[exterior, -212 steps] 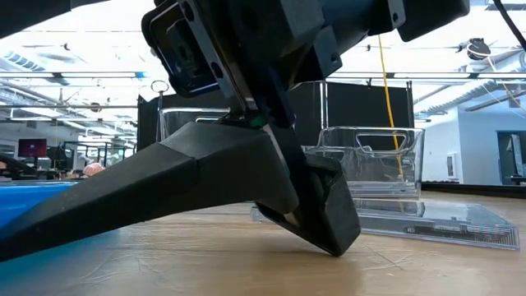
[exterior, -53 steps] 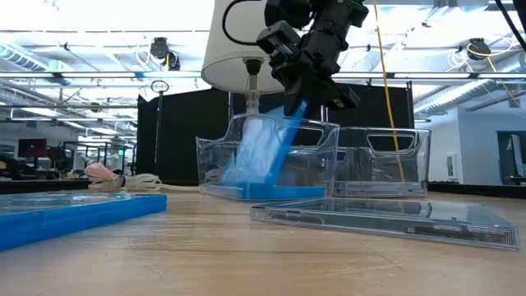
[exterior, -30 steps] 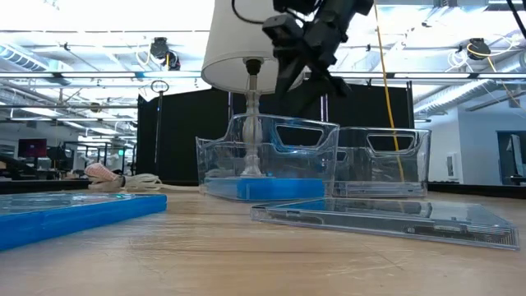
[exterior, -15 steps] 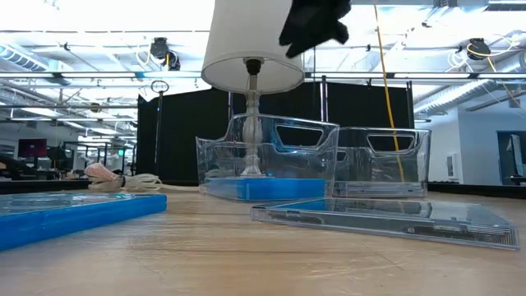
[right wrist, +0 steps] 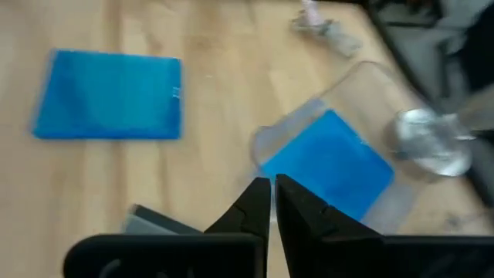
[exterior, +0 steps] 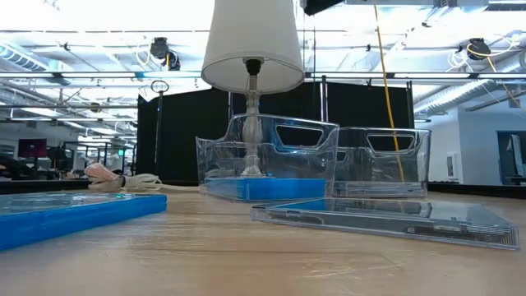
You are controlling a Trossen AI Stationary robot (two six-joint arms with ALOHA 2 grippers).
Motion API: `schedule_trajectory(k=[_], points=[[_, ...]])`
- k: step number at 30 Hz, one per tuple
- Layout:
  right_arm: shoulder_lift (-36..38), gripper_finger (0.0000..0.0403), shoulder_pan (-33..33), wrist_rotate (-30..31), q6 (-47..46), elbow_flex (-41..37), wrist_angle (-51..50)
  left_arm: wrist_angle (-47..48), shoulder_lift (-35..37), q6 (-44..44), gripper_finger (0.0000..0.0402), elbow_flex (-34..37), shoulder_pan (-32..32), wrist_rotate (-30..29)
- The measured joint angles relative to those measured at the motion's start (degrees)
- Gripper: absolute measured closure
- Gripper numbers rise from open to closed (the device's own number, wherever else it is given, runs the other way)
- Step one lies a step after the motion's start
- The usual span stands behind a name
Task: Pick & place jewel cases by type
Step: Adjust the left transparent bin
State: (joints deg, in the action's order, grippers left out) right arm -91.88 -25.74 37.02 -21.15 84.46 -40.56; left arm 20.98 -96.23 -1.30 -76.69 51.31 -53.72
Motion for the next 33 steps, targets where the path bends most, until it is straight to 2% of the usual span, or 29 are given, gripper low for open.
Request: schedule_trajectory(k=[2, 6, 12, 18, 23, 26, 29, 33], points=[[0.0, 0.0394, -1.5, 2.2, -0.5, 0.0, -2.0, 3.9, -0.2, 0.8, 0.0357, -2.2, -2.9, 1.0], [0.0, 0.0401, -3.7, 2.0, -0.8, 0.0, -4.2, 7.7, -0.3, 2.8, 0.0341, -3.2, -9.8, 4.7], [0.1, 0.0402, -5.3, 2.1, -4.2, 0.0, -7.5, 10.3, -0.3, 3.2, 0.0262, -3.2, -19.5, 14.6], [3.6, 0.0402, -6.0, 3.1, -18.8, 0.0, -26.0, 10.2, -2.4, 4.2, 0.0172, -3.3, -30.1, 26.1], [7.8, 0.0402, -7.6, 3.9, -30.7, 0.0, -40.8, 10.2, -7.8, 4.7, 0.0132, -4.6, -36.6, 33.0], [9.5, 0.0402, -9.3, 4.5, -33.1, 0.0, -42.8, 12.1, -12.4, 4.2, 0.0127, -8.8, -37.8, 34.5], [10.7, 0.0402, -10.2, 4.7, -32.9, 0.0, -42.8, 14.1, -17.4, 4.5, 0.0130, -16.3, -38.0, 35.7], [10.9, 0.0402, -10.4, 3.1, -30.5, 0.0, -43.2, 20.1, -24.7, 5.9, 0.0138, -28.7, -38.5, 32.5]])
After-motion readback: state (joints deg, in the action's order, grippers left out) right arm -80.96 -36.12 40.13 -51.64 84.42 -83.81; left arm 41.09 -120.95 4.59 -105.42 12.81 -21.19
